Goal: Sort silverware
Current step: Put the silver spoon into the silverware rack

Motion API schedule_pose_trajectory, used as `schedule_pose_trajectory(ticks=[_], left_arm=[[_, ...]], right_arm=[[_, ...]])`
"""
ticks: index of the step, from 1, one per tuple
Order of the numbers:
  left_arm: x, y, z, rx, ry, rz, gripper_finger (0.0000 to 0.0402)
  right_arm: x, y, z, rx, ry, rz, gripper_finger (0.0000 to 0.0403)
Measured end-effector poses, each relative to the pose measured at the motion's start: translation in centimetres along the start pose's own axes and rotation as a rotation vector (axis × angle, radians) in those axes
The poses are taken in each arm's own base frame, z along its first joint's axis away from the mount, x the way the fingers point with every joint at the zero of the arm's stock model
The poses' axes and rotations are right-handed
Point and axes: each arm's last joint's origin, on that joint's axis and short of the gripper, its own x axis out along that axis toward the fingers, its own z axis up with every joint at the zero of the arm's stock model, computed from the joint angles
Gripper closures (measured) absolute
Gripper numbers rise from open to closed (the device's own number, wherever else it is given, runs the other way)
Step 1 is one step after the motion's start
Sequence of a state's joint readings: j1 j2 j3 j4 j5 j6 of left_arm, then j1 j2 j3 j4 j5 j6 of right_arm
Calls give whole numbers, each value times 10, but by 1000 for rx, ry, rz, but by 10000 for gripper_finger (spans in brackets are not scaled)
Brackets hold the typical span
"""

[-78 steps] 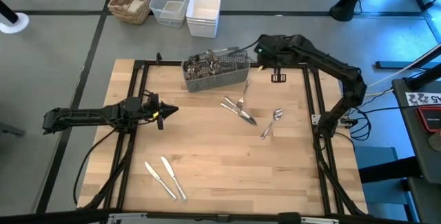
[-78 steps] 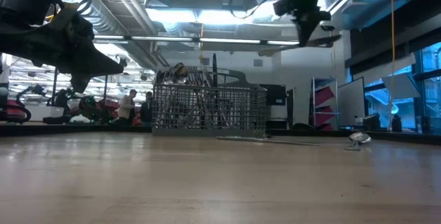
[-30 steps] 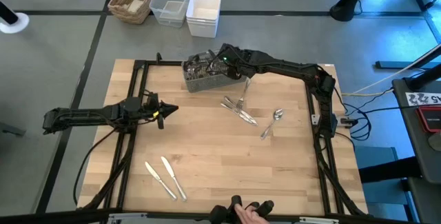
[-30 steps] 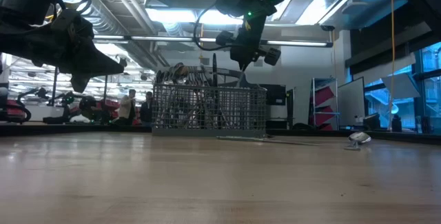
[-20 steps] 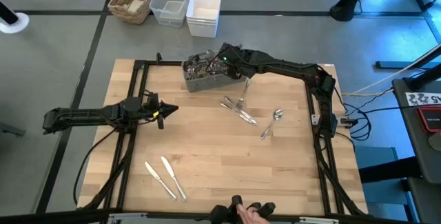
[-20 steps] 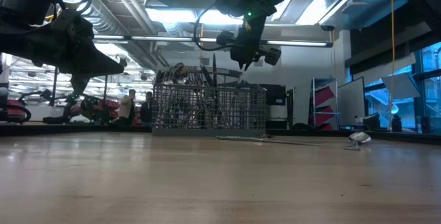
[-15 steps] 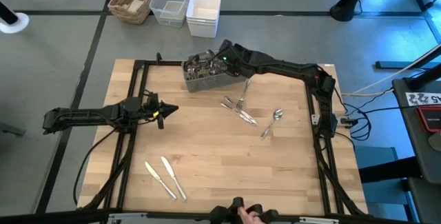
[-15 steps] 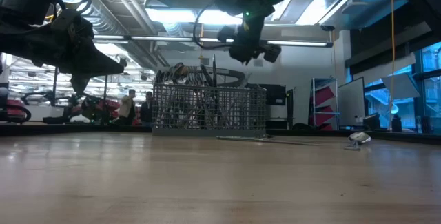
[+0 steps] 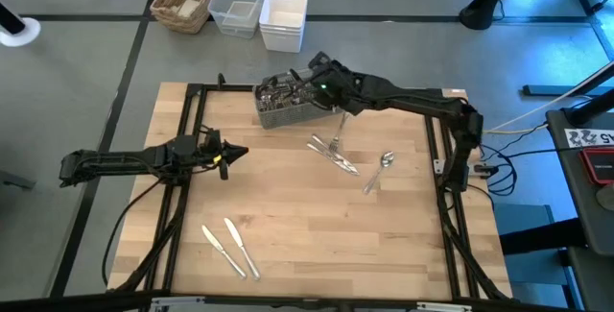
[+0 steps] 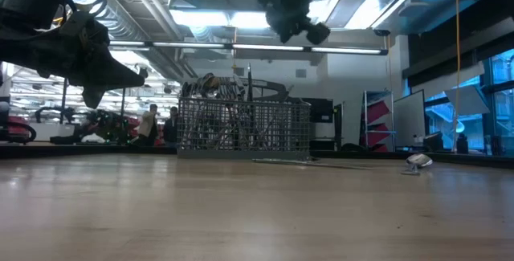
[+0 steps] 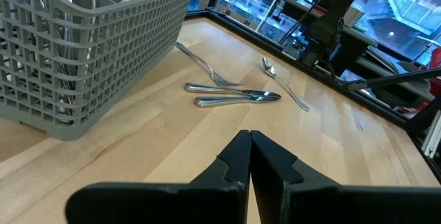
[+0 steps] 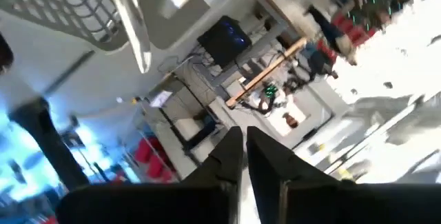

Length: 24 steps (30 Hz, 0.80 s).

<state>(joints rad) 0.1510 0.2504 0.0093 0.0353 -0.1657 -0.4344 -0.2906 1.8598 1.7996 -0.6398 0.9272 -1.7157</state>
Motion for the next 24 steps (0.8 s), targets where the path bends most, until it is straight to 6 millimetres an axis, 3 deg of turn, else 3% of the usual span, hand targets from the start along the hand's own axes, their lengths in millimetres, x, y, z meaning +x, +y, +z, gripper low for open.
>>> schedule_pose_trajectory(ticks=[6, 12, 16, 20, 24], left_arm=[[0, 0, 0, 0, 0, 0, 398], [0, -2, 5, 17, -50, -20, 398], [-2, -8, 18, -11, -188, -82, 398], [-4, -11, 25, -25, -262, -120, 398], [-4, -13, 25, -25, -258, -137, 398]], right_arm=[[-39, 12, -36, 442, -134, 83, 380], [-64, 35, -49, 850, -620, 567, 380], [-67, 37, -41, 912, -760, 751, 377], [-57, 40, -27, 887, -733, 812, 359], [-42, 45, -10, 850, -653, 850, 314]])
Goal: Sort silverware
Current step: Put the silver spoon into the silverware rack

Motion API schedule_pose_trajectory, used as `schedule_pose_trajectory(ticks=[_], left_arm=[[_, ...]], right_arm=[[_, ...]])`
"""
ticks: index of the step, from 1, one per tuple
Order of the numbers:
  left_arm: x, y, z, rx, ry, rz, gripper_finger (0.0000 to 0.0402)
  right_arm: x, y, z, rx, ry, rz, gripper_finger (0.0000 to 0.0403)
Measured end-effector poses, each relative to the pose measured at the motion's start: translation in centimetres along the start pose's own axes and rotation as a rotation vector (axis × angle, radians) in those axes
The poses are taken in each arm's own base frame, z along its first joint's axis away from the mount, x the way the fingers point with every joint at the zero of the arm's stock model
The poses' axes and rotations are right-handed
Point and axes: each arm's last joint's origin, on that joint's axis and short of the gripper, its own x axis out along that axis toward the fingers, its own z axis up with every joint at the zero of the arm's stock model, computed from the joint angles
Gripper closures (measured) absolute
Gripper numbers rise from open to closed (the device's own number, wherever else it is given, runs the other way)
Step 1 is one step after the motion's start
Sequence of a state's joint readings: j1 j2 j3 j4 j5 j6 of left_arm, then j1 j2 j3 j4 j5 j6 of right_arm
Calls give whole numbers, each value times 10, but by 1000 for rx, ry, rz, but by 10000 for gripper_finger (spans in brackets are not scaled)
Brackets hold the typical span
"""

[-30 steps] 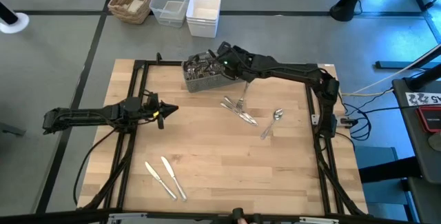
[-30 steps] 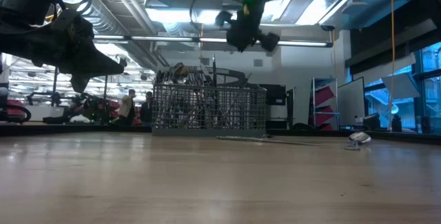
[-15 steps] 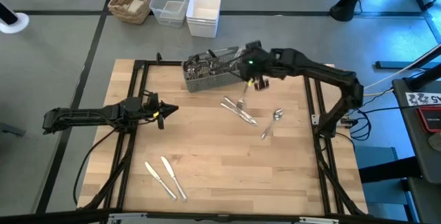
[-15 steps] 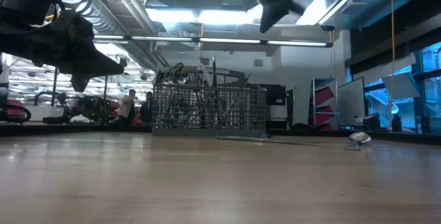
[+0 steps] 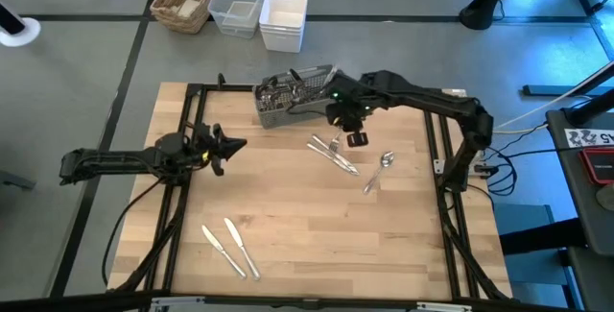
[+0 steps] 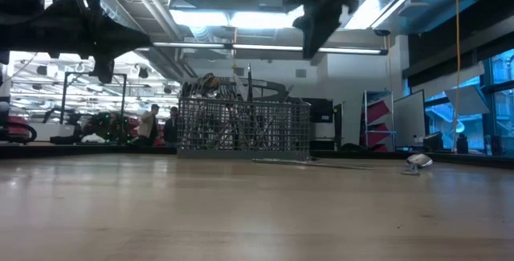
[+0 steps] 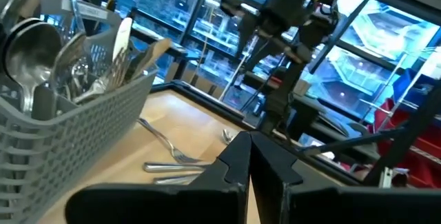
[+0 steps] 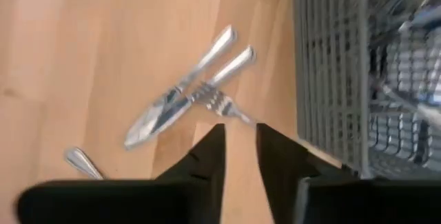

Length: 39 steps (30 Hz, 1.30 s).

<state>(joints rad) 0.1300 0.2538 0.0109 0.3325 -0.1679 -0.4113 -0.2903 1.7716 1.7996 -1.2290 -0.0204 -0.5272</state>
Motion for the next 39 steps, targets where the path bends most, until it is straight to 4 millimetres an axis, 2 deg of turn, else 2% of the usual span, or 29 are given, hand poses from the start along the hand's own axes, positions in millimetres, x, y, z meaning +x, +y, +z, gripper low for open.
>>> schedule_pose_trajectory(ticks=[6, 9, 13, 19, 29, 33, 39], left_arm=[[1, -10, 5, 14, 24, -64, 399], [4, -24, 20, 83, 51, -131, 400], [10, -40, 36, 157, 199, -136, 400], [22, -56, 47, 199, 343, -132, 401], [36, -61, 31, 233, 458, -128, 400], [38, -62, 28, 237, 475, -127, 400], [38, -62, 27, 225, 479, -122, 400]], right_arm=[[44, -1, 3, -113, 143, 96, 256], [67, -1, 2, -192, 218, 156, 251], [89, -3, 2, -235, 256, 198, 257], [110, -4, 4, -310, 274, 232, 266], [138, -12, 6, -390, 295, 185, 266], [150, -20, -1, -391, 320, 196, 267], [163, -43, -18, -325, 356, 205, 267]])
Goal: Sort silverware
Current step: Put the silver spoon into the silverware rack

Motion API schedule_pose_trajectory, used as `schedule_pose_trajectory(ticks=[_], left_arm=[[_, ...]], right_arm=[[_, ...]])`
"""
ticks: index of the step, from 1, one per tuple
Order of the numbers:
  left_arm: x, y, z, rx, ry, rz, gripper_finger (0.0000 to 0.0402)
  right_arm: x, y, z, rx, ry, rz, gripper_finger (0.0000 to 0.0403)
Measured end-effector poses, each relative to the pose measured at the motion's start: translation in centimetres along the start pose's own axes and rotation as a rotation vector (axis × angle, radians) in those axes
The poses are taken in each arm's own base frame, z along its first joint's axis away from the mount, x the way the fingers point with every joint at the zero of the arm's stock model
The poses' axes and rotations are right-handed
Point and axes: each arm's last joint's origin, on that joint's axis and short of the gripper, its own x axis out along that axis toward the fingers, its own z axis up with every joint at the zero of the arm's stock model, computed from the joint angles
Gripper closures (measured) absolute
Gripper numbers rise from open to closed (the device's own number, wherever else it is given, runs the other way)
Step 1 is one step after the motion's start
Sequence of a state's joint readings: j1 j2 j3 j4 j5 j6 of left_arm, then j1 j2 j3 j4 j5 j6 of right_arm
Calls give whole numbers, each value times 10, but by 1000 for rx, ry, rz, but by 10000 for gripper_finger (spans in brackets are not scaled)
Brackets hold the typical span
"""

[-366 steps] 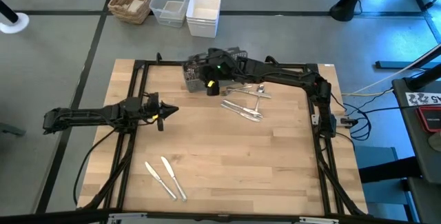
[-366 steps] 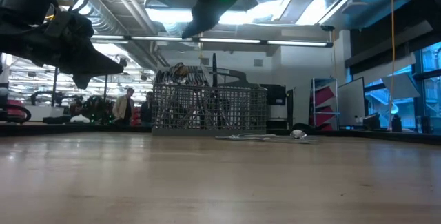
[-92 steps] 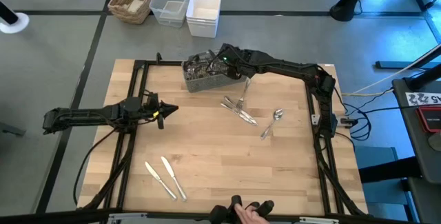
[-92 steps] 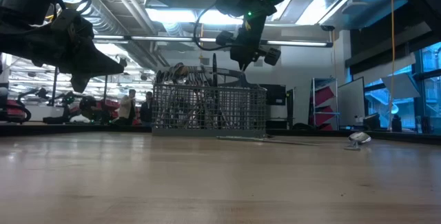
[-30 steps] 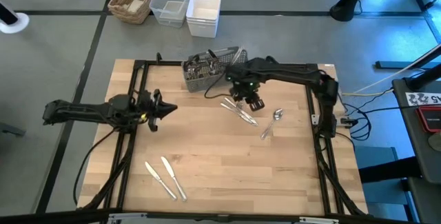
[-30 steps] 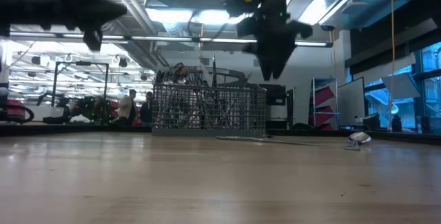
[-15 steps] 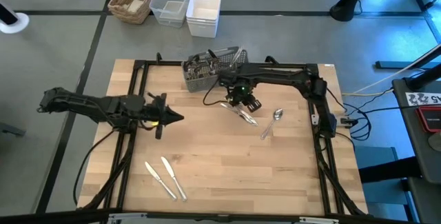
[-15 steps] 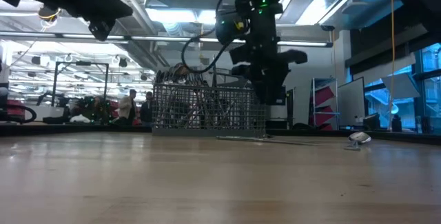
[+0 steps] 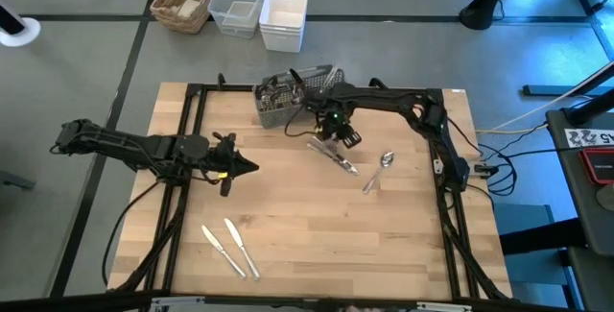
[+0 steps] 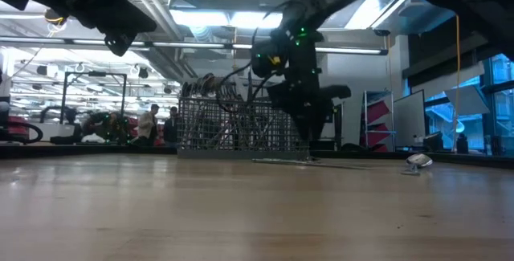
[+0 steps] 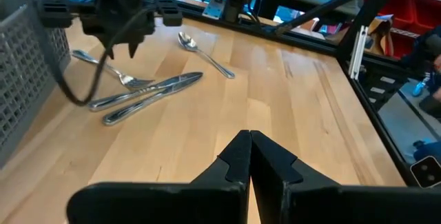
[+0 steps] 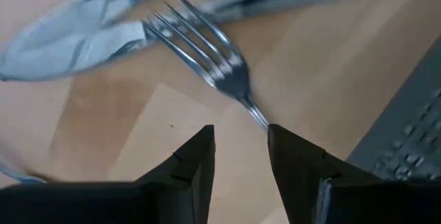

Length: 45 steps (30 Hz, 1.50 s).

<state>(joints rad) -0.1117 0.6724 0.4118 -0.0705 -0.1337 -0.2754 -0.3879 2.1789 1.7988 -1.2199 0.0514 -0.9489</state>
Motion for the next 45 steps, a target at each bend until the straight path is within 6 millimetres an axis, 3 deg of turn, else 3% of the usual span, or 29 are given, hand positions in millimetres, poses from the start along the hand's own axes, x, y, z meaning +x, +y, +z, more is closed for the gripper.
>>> schedule_pose_trajectory(ticks=[8, 13, 29, 40, 45], left_arm=[[0, 0, 0, -5, 1, 0, 400], [0, 0, 0, -5, -2, 8, 400], [0, 1, 0, -5, -8, 35, 400], [0, 1, 0, -5, -8, 35, 400], [0, 1, 0, -6, -8, 35, 400]], right_arm=[[2, -19, -24, 72, -63, 22, 267], [3, -22, -25, 63, -89, -2, 267], [2, -1, -5, -2, -62, 66, 267], [1, 5, -9, 107, -26, 127, 267], [-13, 9, -12, 135, -77, 131, 267]])
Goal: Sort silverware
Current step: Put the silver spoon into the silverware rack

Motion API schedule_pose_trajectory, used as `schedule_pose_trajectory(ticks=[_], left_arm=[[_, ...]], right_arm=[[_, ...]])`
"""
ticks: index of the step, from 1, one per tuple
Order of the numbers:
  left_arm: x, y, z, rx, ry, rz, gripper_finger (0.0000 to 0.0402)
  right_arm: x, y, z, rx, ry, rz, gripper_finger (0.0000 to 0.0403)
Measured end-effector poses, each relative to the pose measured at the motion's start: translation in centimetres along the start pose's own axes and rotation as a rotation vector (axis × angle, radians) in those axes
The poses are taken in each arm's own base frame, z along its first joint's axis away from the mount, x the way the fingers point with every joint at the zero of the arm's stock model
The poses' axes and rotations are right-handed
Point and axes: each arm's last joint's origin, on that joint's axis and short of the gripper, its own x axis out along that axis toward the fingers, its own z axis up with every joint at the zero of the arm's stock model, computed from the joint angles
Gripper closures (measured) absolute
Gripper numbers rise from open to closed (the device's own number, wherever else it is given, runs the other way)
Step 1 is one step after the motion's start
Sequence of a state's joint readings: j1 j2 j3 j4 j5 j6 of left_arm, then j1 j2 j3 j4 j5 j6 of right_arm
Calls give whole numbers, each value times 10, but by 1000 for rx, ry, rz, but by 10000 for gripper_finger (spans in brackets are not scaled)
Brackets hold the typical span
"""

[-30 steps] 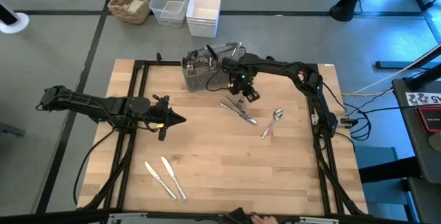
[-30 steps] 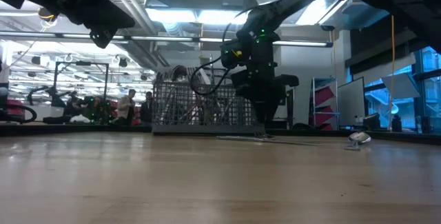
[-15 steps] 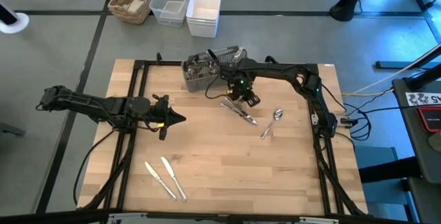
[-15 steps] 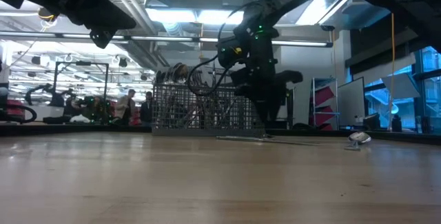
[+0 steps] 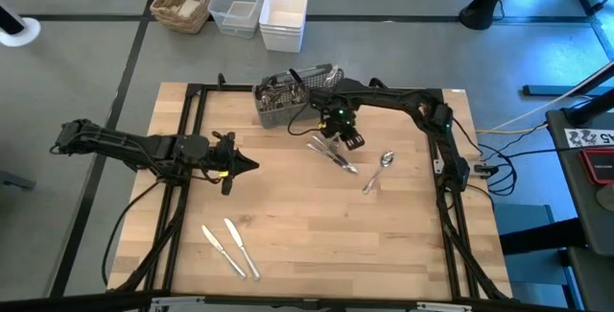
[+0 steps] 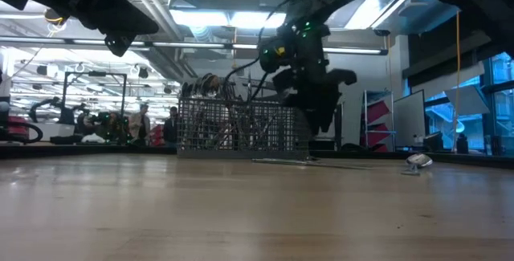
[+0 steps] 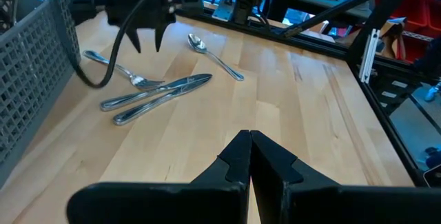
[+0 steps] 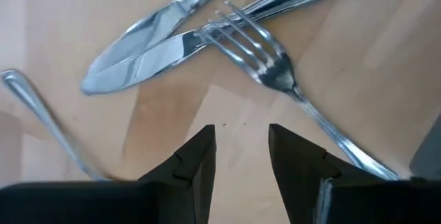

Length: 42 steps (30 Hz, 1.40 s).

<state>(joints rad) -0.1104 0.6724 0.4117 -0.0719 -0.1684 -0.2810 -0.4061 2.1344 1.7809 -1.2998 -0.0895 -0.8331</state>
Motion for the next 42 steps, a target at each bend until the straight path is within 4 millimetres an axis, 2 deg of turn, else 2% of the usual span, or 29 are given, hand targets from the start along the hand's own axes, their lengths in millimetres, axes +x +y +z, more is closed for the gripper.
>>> schedule_pose_trajectory(ticks=[5, 9, 11, 14, 17, 23, 31, 42], left_arm=[[0, 0, 0, -5, 0, 1, 400], [0, 1, 0, -14, -7, 25, 400], [0, 1, 0, -29, -13, 44, 400], [0, 2, 0, -49, -18, 58, 400], [0, 2, 0, -52, -19, 61, 400], [0, 2, 1, -33, -19, 61, 400], [0, 2, 1, -18, -19, 62, 400], [0, 2, 1, -5, -20, 68, 400]], right_arm=[[-12, 18, -15, -4, -19, -20, 267], [-10, 41, -36, 4, -16, -15, 267], [-7, 55, -49, 61, -16, 14, 267], [-3, 76, -66, 245, -25, 99, 267], [0, 91, -77, 504, -57, 152, 267], [9, 108, -91, 1104, -51, 122, 267], [30, 121, -93, 1597, 39, 165, 267], [40, 139, -68, 1919, -28, 122, 267]])
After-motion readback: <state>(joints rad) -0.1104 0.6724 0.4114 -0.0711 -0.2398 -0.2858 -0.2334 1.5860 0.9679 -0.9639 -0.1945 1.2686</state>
